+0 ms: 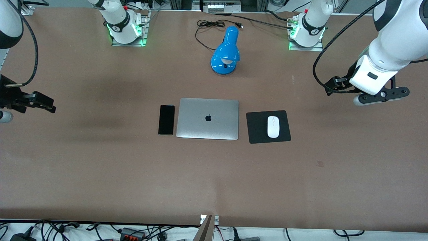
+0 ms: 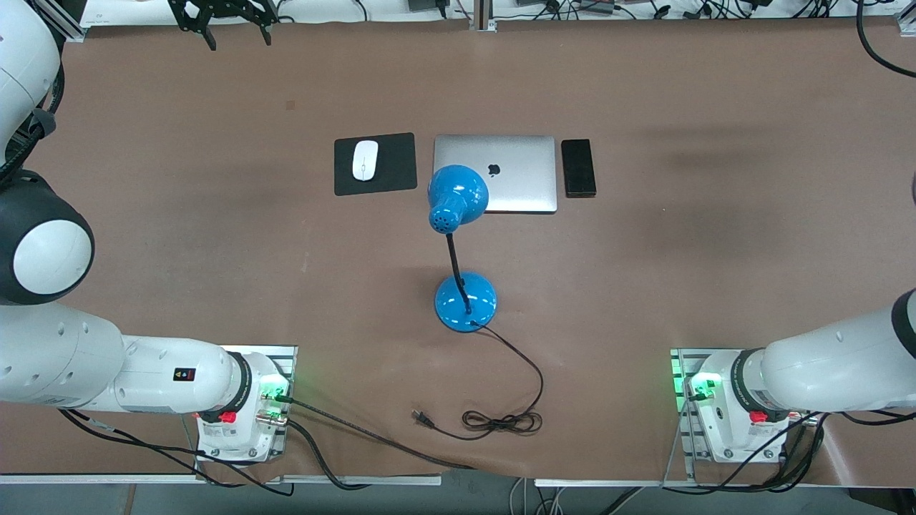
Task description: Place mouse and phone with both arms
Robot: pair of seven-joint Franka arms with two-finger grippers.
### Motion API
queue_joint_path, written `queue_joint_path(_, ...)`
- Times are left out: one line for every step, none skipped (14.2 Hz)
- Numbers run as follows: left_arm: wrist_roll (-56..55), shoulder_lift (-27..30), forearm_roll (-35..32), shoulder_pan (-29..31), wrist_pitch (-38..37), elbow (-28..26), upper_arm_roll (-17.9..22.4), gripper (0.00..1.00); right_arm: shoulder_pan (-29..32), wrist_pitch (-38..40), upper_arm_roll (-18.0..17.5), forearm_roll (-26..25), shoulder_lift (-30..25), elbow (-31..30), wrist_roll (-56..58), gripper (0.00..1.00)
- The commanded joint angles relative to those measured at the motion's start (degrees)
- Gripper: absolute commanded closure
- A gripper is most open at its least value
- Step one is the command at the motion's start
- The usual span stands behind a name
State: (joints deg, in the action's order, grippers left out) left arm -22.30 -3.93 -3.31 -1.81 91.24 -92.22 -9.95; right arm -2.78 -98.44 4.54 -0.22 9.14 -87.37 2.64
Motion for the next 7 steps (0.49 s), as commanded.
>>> queue_joint_path(0.59,0.85,1.47,-0.3,0.52,-0.41,0.98,0.0,-0.12,-2.89,-0.32,-0.84,-7.9,-10.7,0.79,0.0)
queue_joint_path(0.67,0.85,1.47,-0.21,0.52,-0.41,0.98,0.0,-0.12,-2.98,-0.32,-0.84,-9.31,-12.63,0.79,0.0)
queue_joint_path(0.67,0.85,1.47,-0.21,0.52,-0.5,0.98,0.0,-0.12,-3.85,-0.32,-0.84,-9.84,-13.61,0.79,0.0)
queue_joint_path(0.76,0.85,1.47,-0.3,0.52,-0.5,0.98,0.0,-0.12,-3.95,-0.32,-0.84,-10.02,-13.97,0.88,0.0)
queue_joint_path(0.68,0.85,1.29,-0.3,0.52,-0.41,0.98,0.0,-0.12,-3.86,-0.32,-0.84,-10.11,-14.32,0.79,0.0)
queue_joint_path(0.76,0.85,1.38,-0.21,0.52,-0.41,0.98,0.0,-0.12,-3.51,-0.32,-0.84,-10.11,-14.5,0.88,0.0)
queue_joint_path(0.76,0.85,1.38,-0.12,0.35,-0.41,0.98,0.0,-0.12,-2.9,-0.32,-0.84,-10.02,-14.15,0.79,0.0)
